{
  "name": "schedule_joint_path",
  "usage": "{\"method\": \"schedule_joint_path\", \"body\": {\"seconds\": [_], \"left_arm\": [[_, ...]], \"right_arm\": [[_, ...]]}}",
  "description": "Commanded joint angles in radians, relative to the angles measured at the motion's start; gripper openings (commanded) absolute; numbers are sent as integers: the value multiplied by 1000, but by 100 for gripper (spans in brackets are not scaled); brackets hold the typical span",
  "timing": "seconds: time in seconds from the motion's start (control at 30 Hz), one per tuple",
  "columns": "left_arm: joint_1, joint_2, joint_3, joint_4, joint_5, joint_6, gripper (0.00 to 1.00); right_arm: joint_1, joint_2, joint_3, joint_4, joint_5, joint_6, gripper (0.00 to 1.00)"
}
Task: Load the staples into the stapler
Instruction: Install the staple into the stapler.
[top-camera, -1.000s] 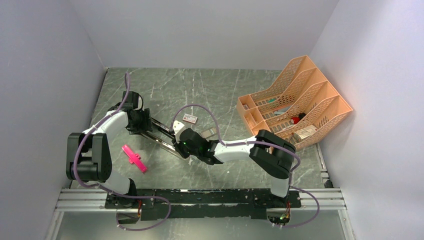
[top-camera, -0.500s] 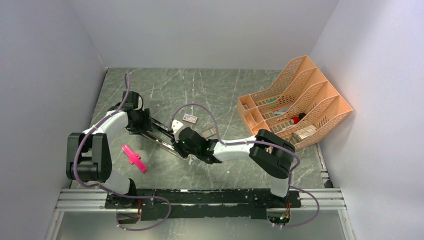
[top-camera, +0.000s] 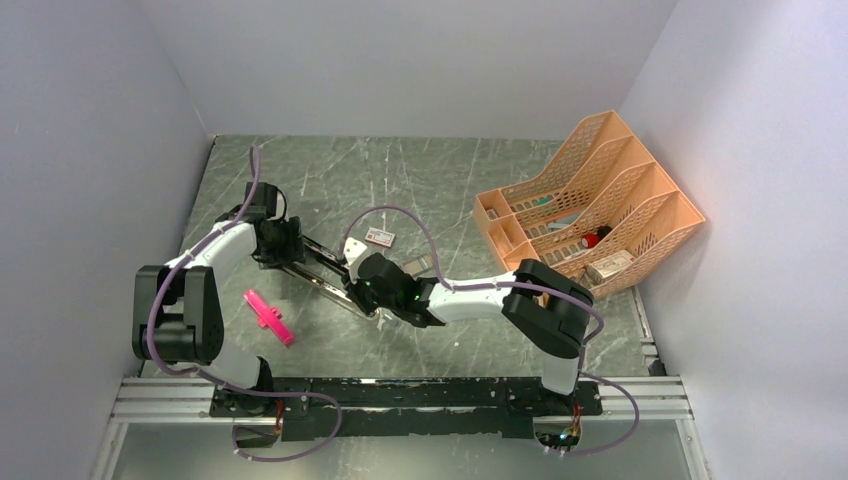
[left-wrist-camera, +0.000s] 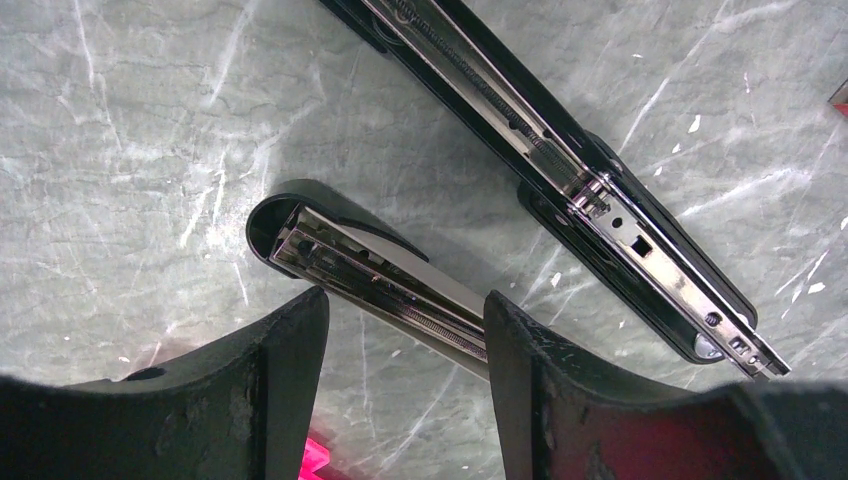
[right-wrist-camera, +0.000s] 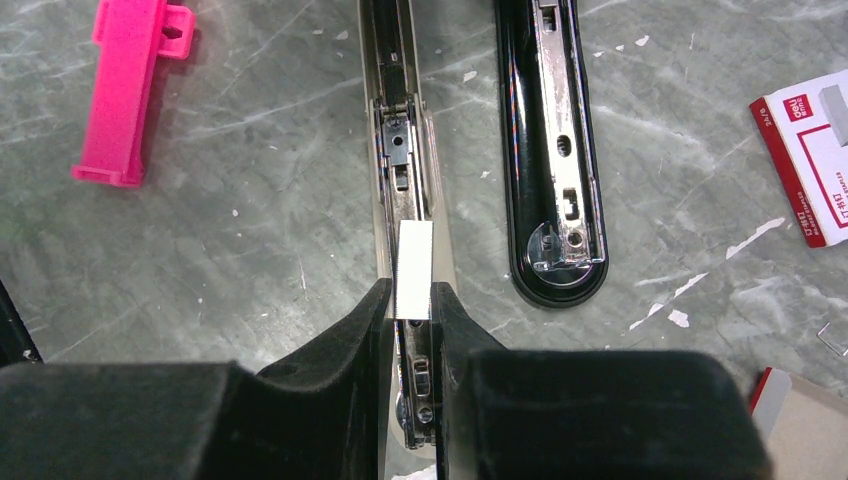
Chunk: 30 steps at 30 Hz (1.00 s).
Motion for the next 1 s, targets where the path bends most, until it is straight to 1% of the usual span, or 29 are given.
{"method": "schedule_joint_path", "body": {"seconds": [0.0, 0.37, 0.97], "left_arm": [[-8, 2, 28, -10, 30, 12, 63], [-8, 2, 28, -10, 33, 12, 62], [-8, 2, 26, -10, 35, 13, 62]], "right_arm": [[-2, -14, 5, 18, 2, -6, 0], [-2, 11, 15, 3, -21, -2, 0], [-2, 28, 28, -24, -15, 3, 0]]}}
